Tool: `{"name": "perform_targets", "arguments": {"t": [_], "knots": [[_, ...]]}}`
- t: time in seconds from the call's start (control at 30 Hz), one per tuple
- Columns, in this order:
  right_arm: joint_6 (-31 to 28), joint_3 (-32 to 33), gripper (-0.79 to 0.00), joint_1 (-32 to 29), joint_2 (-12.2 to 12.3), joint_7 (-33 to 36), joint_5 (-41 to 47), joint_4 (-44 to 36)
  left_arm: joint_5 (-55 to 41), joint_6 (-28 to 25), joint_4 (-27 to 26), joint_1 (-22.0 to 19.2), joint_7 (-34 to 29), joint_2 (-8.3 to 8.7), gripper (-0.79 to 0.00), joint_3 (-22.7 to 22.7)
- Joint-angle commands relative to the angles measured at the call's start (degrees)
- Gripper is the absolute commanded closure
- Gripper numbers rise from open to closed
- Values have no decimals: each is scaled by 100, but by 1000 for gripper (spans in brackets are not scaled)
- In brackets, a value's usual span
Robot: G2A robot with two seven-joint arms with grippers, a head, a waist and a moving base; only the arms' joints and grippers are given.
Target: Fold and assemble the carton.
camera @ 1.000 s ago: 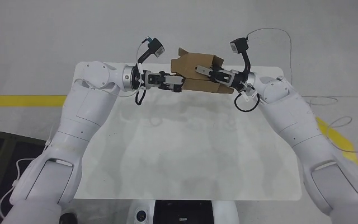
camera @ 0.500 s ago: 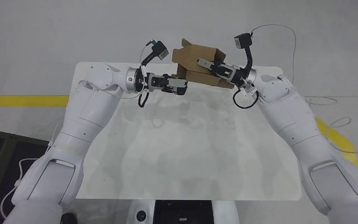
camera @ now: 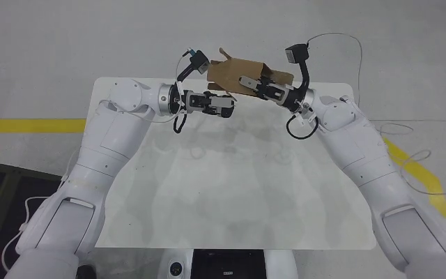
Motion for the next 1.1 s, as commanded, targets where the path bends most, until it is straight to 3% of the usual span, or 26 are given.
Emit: {"name": "perform_targets", "arguments": {"t": [0.0, 0.63, 1.07], "knots": [[-6, 29, 0, -13, -1, 47, -16, -7, 9, -8, 19, -5, 10, -3, -785, -4], [-59, 449, 0, -28, 2, 259, 50, 415, 72, -50, 198, -36, 213, -24, -785, -72], [-14, 863, 0, -163, 162, 1587, 994, 497, 789, 77, 454, 41, 514, 164, -785, -477]]}}
